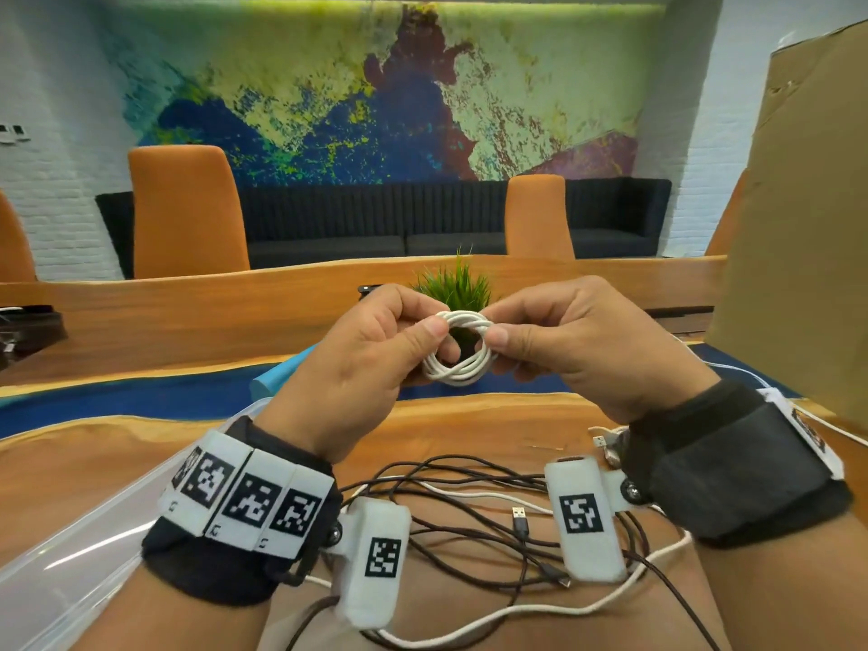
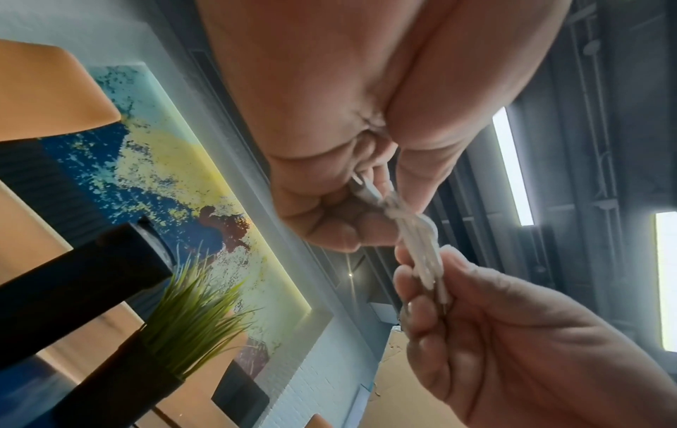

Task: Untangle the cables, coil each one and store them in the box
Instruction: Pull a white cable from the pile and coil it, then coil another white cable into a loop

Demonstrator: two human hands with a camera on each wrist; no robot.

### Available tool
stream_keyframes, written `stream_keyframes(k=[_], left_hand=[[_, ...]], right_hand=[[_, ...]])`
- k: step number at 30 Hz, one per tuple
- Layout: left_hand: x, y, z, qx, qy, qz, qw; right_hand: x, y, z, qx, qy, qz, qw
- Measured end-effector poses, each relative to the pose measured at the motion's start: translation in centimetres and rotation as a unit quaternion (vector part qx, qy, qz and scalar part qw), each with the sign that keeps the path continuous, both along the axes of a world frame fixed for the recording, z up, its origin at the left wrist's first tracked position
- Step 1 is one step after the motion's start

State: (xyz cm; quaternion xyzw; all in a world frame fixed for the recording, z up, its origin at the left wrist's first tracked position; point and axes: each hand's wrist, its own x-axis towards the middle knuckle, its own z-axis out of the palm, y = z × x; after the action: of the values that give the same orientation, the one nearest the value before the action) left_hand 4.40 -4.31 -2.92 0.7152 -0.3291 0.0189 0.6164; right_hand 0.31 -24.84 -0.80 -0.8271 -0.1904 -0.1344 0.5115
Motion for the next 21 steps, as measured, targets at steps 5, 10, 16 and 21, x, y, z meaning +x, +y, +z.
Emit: stream_keyframes(k=[5, 10, 16, 21], left_hand=[[-0.7, -0.2, 0.6, 0.080, -0.030, 0.007, 0.996], [-1.9, -0.1, 1.5, 0.084, -0.075, 0.006, 0.994], [-3.4, -0.8, 0.7, 0.228, -0.124, 0.006, 0.966], [-4.6, -0.2, -0.5, 0.447, -0.152, -0.004, 0.882]], right_hand=[[-1.9, -2.4, 0.8, -0.006, 0.061, -0.077, 0.995], [-5.8, -9.7, 2.4, -0.012, 0.117, -0.199, 0.973], [-9.4, -16.7, -1.9, 0.031, 0.286, -0.291, 0.912], [-11.2, -19.4, -5.9, 0.039, 0.386, -0.292, 0.874]])
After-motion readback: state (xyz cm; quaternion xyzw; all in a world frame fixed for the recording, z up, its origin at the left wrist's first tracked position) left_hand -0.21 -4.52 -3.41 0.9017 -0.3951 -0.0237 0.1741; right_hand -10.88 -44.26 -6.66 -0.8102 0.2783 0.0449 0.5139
